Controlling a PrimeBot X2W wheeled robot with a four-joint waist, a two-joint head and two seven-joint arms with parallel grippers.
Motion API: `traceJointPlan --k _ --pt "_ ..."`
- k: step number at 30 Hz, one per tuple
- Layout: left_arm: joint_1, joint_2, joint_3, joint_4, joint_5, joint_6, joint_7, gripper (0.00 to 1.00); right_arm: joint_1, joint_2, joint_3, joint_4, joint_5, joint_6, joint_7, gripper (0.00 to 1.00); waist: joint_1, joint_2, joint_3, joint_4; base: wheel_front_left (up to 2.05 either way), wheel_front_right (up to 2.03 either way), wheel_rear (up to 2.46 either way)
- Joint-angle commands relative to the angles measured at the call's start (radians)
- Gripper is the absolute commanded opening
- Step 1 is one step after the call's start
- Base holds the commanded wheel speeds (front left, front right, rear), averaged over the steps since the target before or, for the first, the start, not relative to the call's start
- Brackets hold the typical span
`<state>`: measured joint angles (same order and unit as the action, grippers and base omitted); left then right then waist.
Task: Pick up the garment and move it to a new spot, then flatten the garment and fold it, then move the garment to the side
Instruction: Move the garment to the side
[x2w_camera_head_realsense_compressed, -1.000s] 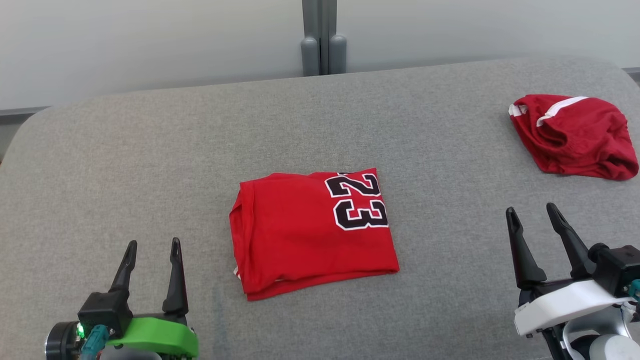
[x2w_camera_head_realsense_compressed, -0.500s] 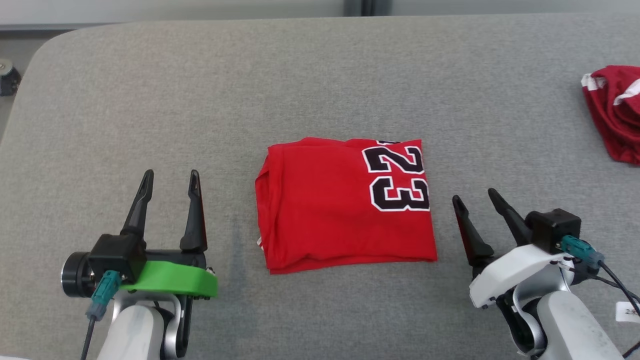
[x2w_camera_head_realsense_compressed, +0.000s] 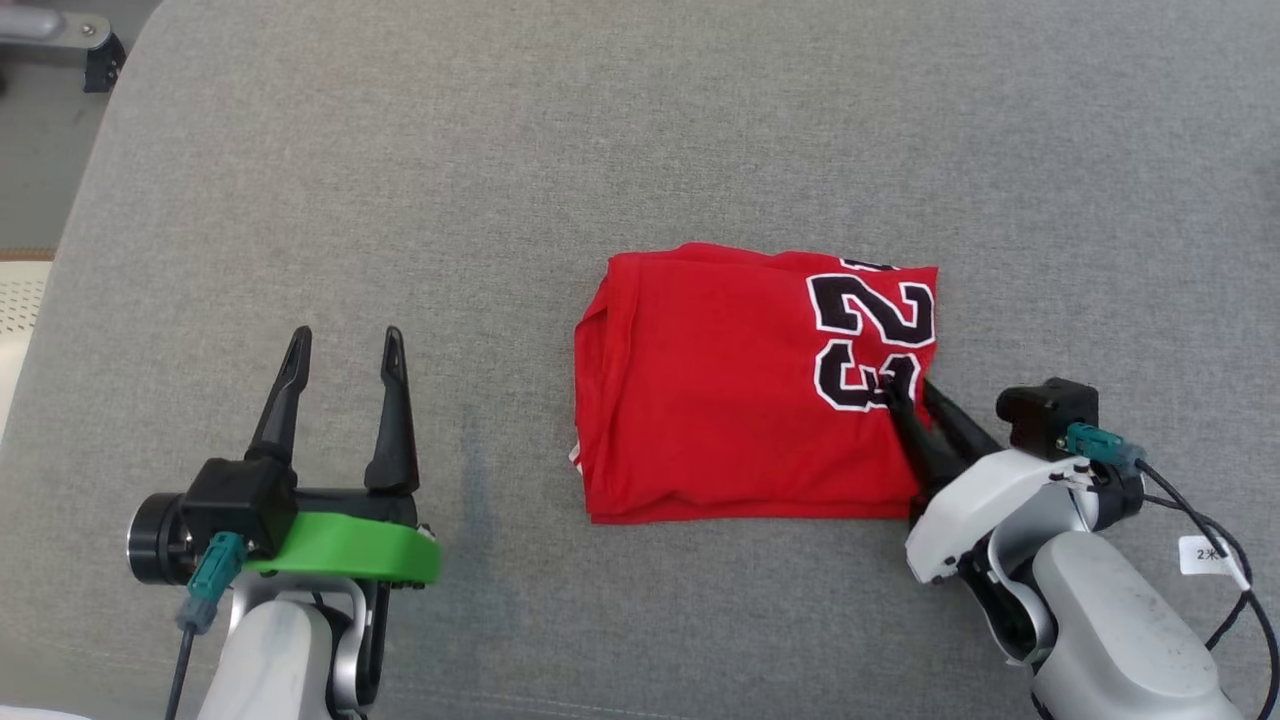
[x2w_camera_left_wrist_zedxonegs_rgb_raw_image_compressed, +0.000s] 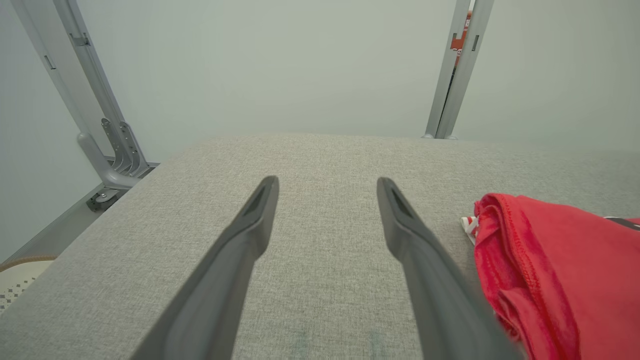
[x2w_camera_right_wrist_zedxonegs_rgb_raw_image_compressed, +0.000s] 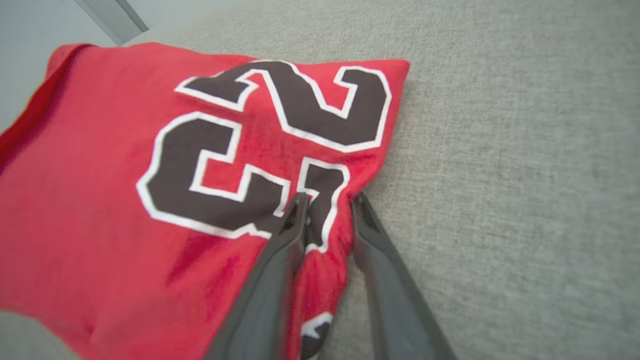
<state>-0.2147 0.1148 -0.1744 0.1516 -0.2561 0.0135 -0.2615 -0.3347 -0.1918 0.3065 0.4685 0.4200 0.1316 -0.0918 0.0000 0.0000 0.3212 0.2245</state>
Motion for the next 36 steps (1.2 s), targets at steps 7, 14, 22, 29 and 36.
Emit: traceJointPlan --k 7,14,22,29,36 --pt "0.043 0.027 0.025 -0.022 0.036 0.003 -0.003 1.00 0.022 -0.047 0.073 -0.023 0.036 -0.002 -0.065 0.00 0.0000 0.0000 -0.036 -0.143 0.00 0.00 0.00" --pt "0.065 0.049 0.019 -0.051 0.049 -0.003 0.001 1.00 0.009 -0.104 0.107 -0.032 0.086 -0.002 -0.100 0.00 0.0000 0.0000 -0.044 -0.310 0.00 0.00 0.00" --pt "0.044 0.056 -0.016 -0.108 0.057 -0.013 0.032 1.00 -0.087 -0.180 0.103 -0.006 0.136 -0.002 -0.095 0.00 0.0000 0.0000 -0.001 -0.412 0.00 0.00 0.00" --pt "-0.041 0.062 -0.055 -0.144 0.076 -0.036 0.049 1.00 -0.286 -0.278 0.070 0.015 0.156 -0.002 -0.063 0.00 0.0000 0.0000 0.114 -0.392 0.00 0.00 0.00" --pt "-0.127 0.066 -0.081 -0.174 0.100 -0.049 0.052 1.00 -0.468 -0.413 -0.010 0.072 0.173 -0.002 -0.067 0.00 0.0000 0.0000 0.238 -0.355 0.00 0.00 0.00"
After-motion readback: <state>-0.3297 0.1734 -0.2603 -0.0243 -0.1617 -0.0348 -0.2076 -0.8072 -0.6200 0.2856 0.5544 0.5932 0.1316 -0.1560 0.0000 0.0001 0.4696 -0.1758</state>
